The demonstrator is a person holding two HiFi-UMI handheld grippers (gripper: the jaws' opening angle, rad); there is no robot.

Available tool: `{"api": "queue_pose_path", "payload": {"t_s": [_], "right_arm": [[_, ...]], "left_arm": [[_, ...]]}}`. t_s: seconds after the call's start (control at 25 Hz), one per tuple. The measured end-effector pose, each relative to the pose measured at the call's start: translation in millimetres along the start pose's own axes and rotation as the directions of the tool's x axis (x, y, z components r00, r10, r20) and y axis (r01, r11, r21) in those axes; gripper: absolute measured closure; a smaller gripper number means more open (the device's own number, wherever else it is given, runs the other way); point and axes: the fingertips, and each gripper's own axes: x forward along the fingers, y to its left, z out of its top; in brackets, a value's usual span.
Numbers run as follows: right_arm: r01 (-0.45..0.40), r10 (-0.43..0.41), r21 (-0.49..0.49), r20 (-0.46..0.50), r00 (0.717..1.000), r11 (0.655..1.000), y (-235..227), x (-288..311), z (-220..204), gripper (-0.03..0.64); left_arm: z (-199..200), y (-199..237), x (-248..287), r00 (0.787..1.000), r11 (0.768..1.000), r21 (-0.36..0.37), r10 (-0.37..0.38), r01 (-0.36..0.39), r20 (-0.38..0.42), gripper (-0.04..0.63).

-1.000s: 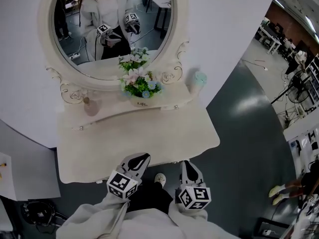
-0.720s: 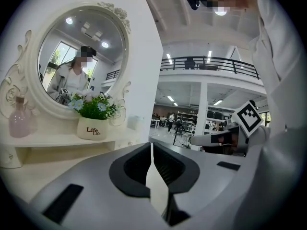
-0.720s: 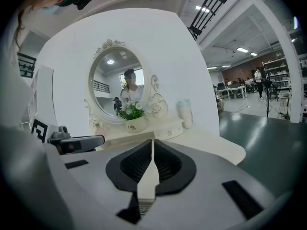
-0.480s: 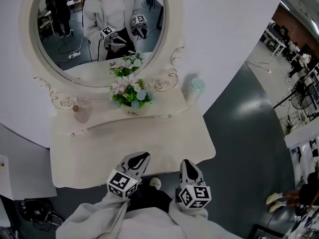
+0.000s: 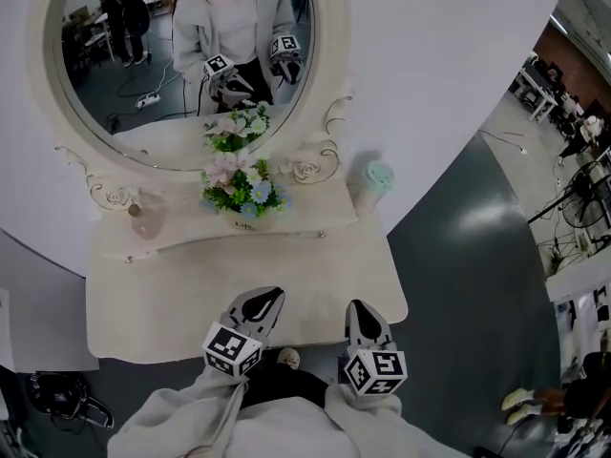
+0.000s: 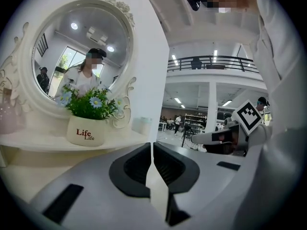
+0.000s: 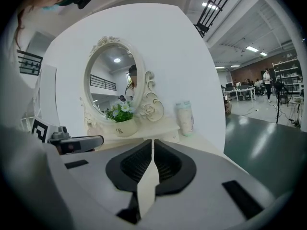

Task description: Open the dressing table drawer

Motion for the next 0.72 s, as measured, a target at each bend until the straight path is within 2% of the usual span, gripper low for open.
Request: {"api": "queue_pose_path", "payload": {"t_s": [0.4,0.72], "right_arm": [[-0.033,0.034,-0.079,0.001,0.999,0.996,-2.6,36.1,3.5,0.577],[-0.050,0.045,-0.131,-0.043,0.998,0.990,-1.5,82.4,1.1,0.577]], "left_arm": [[-5.8,19.2,-3.4,0.999,0.998,0.017,0.054,-0.054,-0.001,0.566],[-9.3,32.0,-3.9,0.998,0.998,0.011,0.067,-0.067,-0.012,0.566]]}}
